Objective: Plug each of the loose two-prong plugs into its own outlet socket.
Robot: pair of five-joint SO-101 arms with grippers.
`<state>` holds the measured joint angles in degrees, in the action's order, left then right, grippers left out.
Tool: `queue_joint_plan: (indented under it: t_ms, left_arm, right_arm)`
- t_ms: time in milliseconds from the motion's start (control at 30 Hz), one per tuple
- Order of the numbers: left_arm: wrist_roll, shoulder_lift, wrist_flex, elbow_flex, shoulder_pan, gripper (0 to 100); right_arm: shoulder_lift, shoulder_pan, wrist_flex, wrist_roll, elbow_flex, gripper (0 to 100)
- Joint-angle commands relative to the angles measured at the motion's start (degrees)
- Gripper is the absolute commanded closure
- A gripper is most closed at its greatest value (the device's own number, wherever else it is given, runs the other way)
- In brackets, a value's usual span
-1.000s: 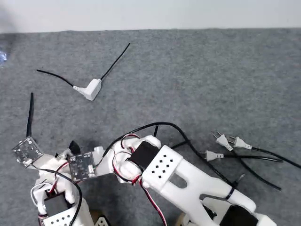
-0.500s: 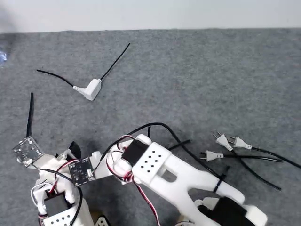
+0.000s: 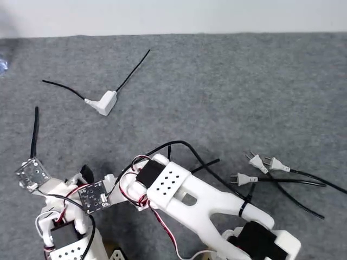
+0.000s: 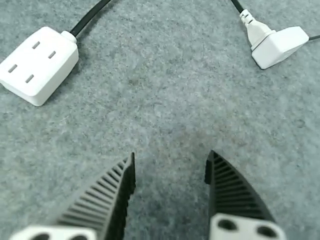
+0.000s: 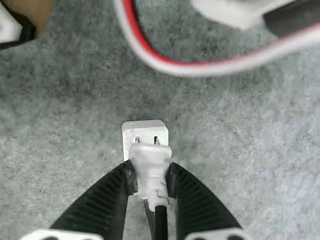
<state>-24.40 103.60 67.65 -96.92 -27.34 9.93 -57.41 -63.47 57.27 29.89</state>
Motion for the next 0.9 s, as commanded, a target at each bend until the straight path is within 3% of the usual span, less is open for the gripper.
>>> queue_joint_plan:
  t_ms: [0, 867]
  left_arm:
    - [0.35, 0.70, 0.18, 0.48, 0.00, 78]
    - [0.35, 0.70, 0.18, 0.48, 0.00, 78]
  right_arm:
    - [-1.01, -0.66, 0.84, 0.44, -1.32, 98.9]
    - [-0.22, -0.66, -3.82, 5.27, -1.41, 98.9]
